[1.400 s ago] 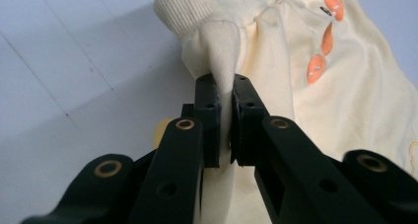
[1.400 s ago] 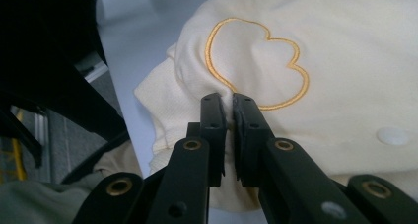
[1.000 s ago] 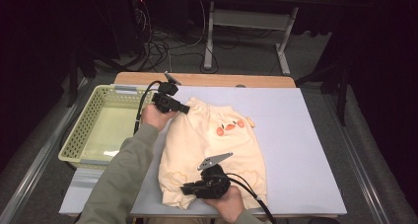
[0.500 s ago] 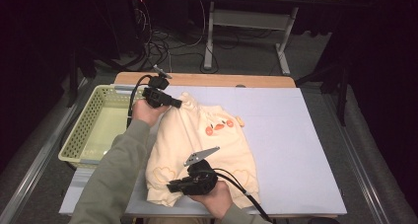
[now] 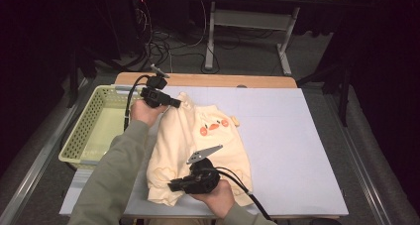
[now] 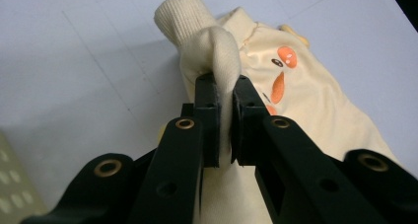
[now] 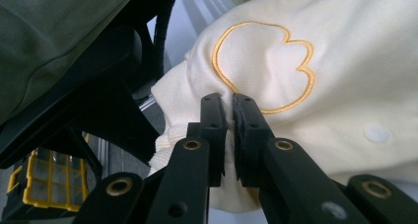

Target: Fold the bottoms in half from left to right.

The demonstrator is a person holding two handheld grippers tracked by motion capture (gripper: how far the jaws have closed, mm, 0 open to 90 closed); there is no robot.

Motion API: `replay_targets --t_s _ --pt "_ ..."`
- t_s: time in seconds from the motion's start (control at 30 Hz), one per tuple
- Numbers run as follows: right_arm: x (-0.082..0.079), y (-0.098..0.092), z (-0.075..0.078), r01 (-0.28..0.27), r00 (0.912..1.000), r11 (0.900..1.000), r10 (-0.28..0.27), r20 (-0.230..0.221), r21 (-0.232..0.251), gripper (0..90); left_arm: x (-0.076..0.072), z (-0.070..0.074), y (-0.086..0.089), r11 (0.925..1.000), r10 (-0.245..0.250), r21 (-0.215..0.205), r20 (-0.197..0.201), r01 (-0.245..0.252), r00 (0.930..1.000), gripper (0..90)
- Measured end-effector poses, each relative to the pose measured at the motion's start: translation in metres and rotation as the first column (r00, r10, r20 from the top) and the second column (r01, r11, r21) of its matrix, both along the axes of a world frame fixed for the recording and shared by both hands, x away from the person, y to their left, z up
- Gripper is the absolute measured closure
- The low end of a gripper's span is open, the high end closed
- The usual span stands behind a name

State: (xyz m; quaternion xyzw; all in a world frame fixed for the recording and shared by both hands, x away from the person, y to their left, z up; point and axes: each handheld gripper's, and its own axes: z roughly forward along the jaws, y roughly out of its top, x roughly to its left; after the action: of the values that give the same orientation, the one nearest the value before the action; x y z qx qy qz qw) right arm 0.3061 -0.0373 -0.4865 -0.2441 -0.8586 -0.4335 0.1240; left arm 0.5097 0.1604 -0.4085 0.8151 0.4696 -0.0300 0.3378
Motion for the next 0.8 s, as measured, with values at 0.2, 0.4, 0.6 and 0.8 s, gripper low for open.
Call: replay_targets --t_s 0.2,0.4,0.6,0.8 --pt "0.003 0.011 0.006 -0.012 0.9999 1.000 0.012 0.006 0.022 85.1 0.000 0.004 0.009 0.9998 0.020 -0.007 0.008 -0.020 0.9998 81.7" --pt "0.003 0.003 0.005 -0.006 1.0000 1.000 0.006 -0.005 0.019 85.1 0.000 -0.002 0.004 0.9998 0.018 -0.011 -0.020 -0.018 0.9996 80.9" --pt "0.001 -0.023 0.004 0.029 0.9993 0.999 -0.028 -0.024 0.026 85.1 -0.002 -0.002 -0.010 0.9997 0.000 -0.026 -0.016 0.000 0.9999 81.2" --pt "0.000 -0.045 0.007 0.058 0.9979 0.997 -0.056 -0.032 0.048 85.1 -0.001 -0.003 -0.020 0.9988 -0.002 -0.048 -0.019 0.001 0.9998 81.2"
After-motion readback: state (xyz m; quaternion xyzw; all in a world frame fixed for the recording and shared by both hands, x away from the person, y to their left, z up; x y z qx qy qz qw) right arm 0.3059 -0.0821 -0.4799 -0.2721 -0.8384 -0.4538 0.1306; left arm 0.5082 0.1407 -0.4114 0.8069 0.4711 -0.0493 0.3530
